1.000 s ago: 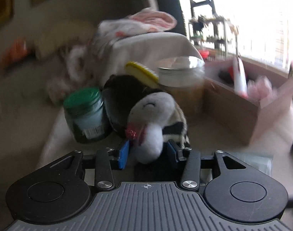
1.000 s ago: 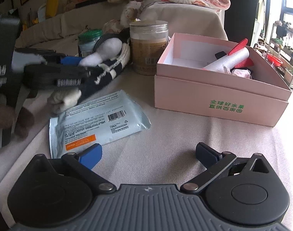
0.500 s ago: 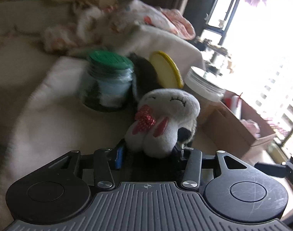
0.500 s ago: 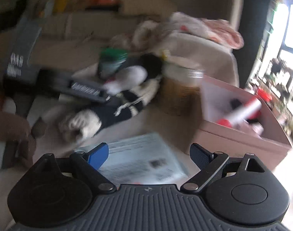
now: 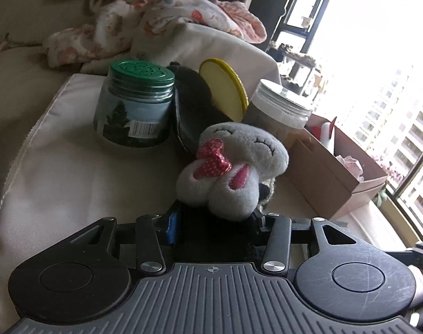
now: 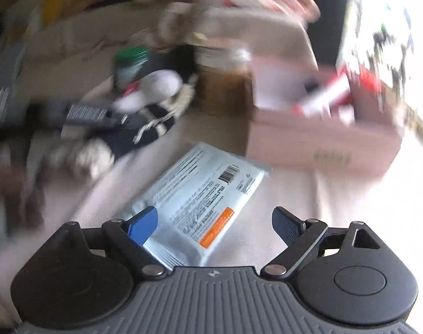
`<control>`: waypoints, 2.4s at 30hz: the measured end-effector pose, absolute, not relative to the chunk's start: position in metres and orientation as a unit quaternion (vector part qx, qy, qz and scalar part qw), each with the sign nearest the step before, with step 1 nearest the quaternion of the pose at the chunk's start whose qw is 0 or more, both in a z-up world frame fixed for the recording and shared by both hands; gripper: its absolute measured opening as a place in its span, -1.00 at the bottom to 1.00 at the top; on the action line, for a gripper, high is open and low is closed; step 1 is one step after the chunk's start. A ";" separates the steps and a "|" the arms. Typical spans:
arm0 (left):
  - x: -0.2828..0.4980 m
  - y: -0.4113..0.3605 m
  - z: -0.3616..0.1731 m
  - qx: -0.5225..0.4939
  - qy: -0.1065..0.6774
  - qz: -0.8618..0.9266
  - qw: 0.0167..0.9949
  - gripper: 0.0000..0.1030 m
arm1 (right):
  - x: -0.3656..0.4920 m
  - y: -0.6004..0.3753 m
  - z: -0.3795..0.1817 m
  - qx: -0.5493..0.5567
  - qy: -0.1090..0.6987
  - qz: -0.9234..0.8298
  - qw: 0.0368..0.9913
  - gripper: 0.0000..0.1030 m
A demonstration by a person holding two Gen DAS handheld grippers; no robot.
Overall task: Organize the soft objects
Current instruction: 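Grasp the blue-white wipes packet with the right tool, then carry the packet with the right tool while the left lowers the bunny into the box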
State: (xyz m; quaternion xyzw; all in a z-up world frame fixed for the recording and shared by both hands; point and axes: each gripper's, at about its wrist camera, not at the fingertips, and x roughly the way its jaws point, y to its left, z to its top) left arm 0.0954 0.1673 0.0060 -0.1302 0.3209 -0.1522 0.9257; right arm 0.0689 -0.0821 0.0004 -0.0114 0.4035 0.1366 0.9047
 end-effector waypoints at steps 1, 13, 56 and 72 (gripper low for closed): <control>0.095 0.166 0.006 -0.127 0.321 -0.151 0.926 -0.03 | 0.079 -0.085 -0.001 0.033 0.421 0.130 0.897 0.75; 0.094 0.167 0.004 -0.133 0.316 -0.150 0.927 -0.01 | 0.087 -0.058 -0.015 -0.042 0.417 0.136 0.897 0.69; 0.219 0.099 0.204 -0.019 0.227 -0.165 0.960 -0.34 | 0.140 -0.219 0.153 -0.083 0.158 0.121 0.976 0.64; 0.254 -0.017 0.167 -0.104 0.308 -0.258 0.910 -0.13 | 0.177 -0.255 0.153 -0.028 0.178 0.115 0.977 0.64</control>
